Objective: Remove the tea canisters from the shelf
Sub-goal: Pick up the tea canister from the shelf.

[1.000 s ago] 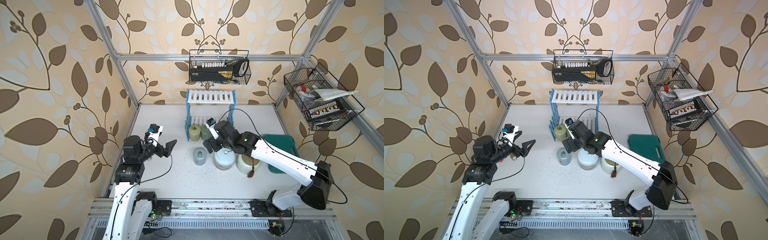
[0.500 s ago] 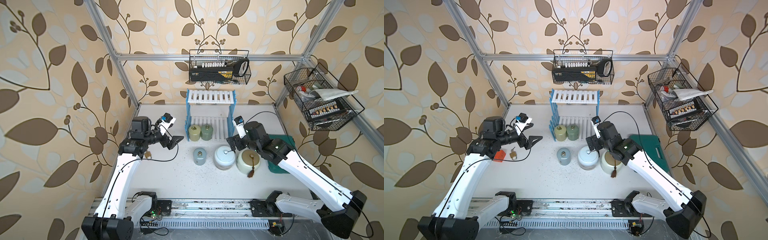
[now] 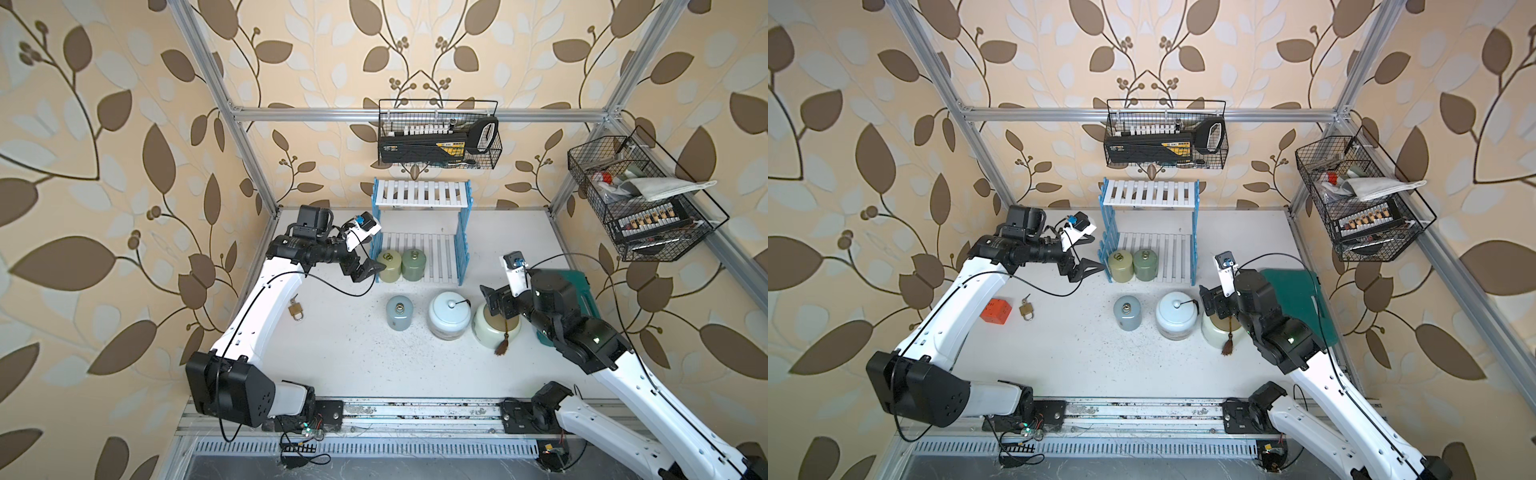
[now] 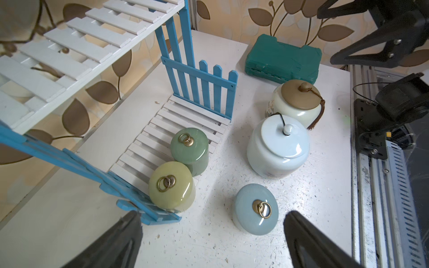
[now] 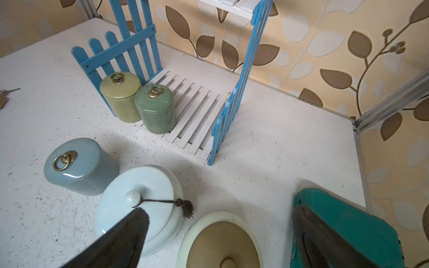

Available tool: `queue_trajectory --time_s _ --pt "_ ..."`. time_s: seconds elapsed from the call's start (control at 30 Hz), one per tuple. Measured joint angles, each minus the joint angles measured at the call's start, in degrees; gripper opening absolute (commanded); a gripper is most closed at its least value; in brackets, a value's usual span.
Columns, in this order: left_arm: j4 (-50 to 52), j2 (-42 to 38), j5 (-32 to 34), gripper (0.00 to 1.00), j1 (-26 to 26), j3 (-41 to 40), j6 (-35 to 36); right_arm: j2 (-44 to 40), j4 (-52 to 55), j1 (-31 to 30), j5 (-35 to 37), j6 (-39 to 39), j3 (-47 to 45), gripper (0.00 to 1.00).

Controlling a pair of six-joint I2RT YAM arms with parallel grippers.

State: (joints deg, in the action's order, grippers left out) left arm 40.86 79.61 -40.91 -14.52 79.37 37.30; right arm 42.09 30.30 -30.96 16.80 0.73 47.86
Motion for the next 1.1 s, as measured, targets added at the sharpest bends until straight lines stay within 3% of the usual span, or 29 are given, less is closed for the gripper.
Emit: queue_trajectory --time_s 0.27,0.57,0.8,1.1 --pt "4.7 12.1 3.1 0.99 -4.6 10.7 4.3 -6.0 -6.0 -0.2 3.0 0.9 -6.0 0.99" --pt "10.0 22.9 7.8 0.99 -8.3 19.2 6.9 -16.4 -11.7 -2.4 -1.5 2.8 -13.7 0.99" --pt "13.7 30.1 11.3 0.99 -11.1 25.3 7.9 -17.4 -13.6 -3.9 -4.8 4.4 -14.8 0.99" --pt "22.1 43.7 15.3 0.99 -12.9 42.4 7.3 -20.7 -16.5 -4.0 -7.9 5.2 -18.2 0.99"
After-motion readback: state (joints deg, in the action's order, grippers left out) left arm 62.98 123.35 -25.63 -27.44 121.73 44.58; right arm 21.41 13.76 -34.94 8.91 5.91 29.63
